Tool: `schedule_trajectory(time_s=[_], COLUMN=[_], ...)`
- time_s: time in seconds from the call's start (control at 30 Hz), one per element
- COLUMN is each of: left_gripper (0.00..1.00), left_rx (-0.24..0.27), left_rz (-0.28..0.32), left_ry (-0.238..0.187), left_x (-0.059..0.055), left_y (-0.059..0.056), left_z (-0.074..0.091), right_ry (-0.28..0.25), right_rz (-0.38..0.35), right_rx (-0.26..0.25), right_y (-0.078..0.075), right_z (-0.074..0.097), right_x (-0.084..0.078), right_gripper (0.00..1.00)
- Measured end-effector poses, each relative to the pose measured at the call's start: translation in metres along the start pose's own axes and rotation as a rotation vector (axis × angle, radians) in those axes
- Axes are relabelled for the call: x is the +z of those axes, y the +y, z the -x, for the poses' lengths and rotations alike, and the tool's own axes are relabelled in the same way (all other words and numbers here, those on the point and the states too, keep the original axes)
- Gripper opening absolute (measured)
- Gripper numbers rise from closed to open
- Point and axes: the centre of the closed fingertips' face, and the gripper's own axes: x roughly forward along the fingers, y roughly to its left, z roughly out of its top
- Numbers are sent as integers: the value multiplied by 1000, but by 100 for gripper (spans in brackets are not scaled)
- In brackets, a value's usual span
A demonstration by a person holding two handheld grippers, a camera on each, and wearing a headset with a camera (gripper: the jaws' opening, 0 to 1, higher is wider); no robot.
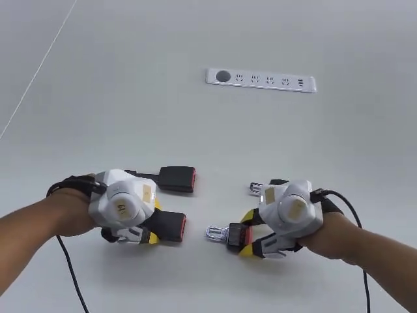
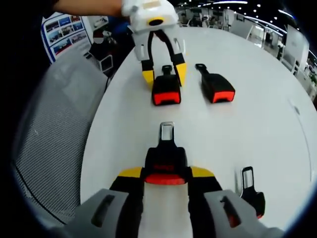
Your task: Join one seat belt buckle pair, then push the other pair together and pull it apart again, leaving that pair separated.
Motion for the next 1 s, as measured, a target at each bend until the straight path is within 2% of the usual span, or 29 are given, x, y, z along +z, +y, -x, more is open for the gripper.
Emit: schedule_trajectory(time_s=[0.57, 0.6, 0.63, 0.83, 0.87, 1.0], left_gripper=[35, 35, 35, 35, 35, 35], left_rx=[0, -2, 0, 1, 2, 1], left_rz=[2, -1, 3, 2, 1, 0], left_ry=[5, 6, 7, 16, 16, 22], left_x=[-2, -3, -3, -4, -4, -4], left_y=[-1, -1, 0, 0, 0, -1], left_z=[1, 1, 0, 0, -1, -1], right_ry=[-68, -62, -86, -105, -87, -111], right_rz=[21, 23, 27, 39, 41, 41], right_rx=[9, 9, 6, 8, 7, 4], right_y=[-2, -3, -4, -3, -4, -4], right_z=[-24, -24, -25, -30, -30, -28], right_x=[38, 37, 41, 50, 48, 47], right_gripper=[34, 34, 34, 33, 33, 33])
